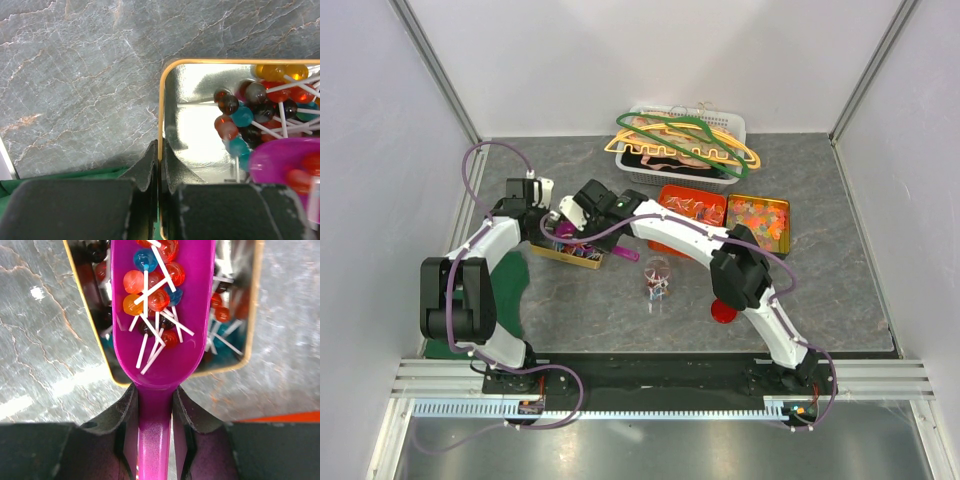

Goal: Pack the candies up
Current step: Scoop the fake candies from the storage box, then place the fake candies in the packing bottle.

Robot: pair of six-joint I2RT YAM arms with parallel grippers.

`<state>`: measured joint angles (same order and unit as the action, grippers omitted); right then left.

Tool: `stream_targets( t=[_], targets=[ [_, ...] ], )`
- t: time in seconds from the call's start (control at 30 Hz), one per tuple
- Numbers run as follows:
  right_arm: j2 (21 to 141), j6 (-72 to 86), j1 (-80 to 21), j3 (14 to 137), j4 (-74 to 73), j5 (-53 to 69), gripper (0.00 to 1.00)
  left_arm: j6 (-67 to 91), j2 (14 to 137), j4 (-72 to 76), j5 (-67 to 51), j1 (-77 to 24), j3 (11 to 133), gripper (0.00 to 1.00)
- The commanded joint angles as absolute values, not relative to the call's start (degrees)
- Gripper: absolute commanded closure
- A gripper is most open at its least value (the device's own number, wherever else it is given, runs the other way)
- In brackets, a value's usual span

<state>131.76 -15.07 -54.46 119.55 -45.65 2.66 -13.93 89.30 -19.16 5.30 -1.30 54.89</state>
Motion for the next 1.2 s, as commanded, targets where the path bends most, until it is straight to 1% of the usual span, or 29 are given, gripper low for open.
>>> stream_targets(
  t=[0.0, 0.2, 0.5, 0.63, 0.87, 1.17],
  targets=[
    [125.9, -16.1, -53.5, 119.9, -45.7, 3.1, 1.0, -11.5, 87.2, -15.4, 3.4, -1.0, 56.3, 0.98],
    [124.5, -17.4, -53.4, 120.1, -47.4, 1.4, 1.0, -11.4, 86.9, -15.4, 3.6, -0.9, 56.3, 0.98],
    [119.4, -18.4, -50.5, 117.7, -48.0, 0.9, 1.0, -11.4, 87.0, -15.4, 3.4, -0.7, 56.3, 0.98],
    [115.8, -21.8, -49.3, 116.5, -50.3, 0.5, 1.0, -11.4, 87.0, -15.4, 3.3, -0.5, 56.3, 0.98],
    [108.6, -30.3, -44.0, 111.2, -55.6, 1.4, 1.0, -11.1, 88.8, -16.1, 2.1, -0.4, 56.7, 0.98],
    [98.2, -40.7, -42.0, 103.6, -67.0, 2.7, 1.0, -10.6, 93.6, -16.9, 0.3, -0.2, 57.7, 0.98]
  ],
)
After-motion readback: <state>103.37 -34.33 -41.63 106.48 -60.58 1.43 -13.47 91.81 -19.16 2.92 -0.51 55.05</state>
